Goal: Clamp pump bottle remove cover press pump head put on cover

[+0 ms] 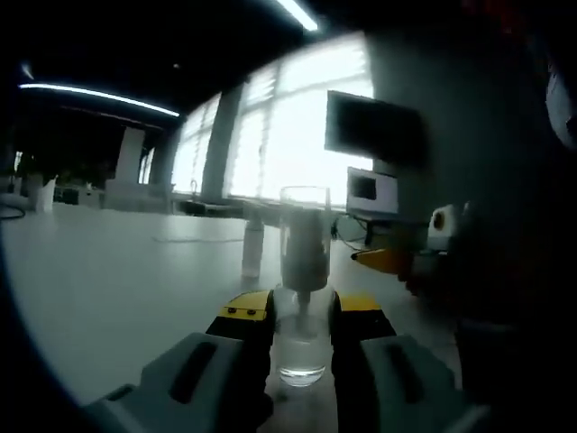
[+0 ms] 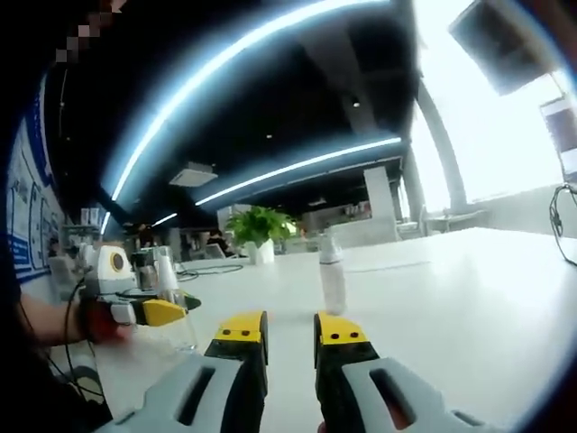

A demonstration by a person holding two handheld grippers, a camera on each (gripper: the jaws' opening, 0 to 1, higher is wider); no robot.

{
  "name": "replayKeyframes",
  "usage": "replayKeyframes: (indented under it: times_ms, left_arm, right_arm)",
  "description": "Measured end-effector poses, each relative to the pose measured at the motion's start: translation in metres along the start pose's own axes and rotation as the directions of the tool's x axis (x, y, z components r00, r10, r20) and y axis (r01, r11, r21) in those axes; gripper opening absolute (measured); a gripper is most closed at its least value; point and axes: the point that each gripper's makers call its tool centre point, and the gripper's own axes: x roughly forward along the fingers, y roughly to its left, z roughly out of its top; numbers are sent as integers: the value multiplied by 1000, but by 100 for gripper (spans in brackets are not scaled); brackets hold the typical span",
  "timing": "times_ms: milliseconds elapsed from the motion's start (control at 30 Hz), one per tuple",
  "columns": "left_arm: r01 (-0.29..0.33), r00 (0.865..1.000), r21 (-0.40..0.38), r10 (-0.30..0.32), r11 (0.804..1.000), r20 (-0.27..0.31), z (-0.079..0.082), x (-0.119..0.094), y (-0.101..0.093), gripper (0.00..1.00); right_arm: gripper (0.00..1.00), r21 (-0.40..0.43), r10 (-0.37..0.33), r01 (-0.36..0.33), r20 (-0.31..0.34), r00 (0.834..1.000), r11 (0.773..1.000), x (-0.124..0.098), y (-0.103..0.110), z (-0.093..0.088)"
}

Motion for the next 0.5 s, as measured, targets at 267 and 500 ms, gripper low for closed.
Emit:
replayKeyframes:
  times_ms: [267, 500]
  left_arm:
    - [-112, 993, -39, 113, 993, 34, 11, 2, 26, 16]
    - [-209, 976, -52, 211, 977, 53, 20, 10, 55, 16]
  right_arm:
    - [15, 25, -7, 6, 11, 1000, 1000, 0, -3, 3]
    - [15, 11, -3, 3, 3, 1000, 1000, 2, -1, 1]
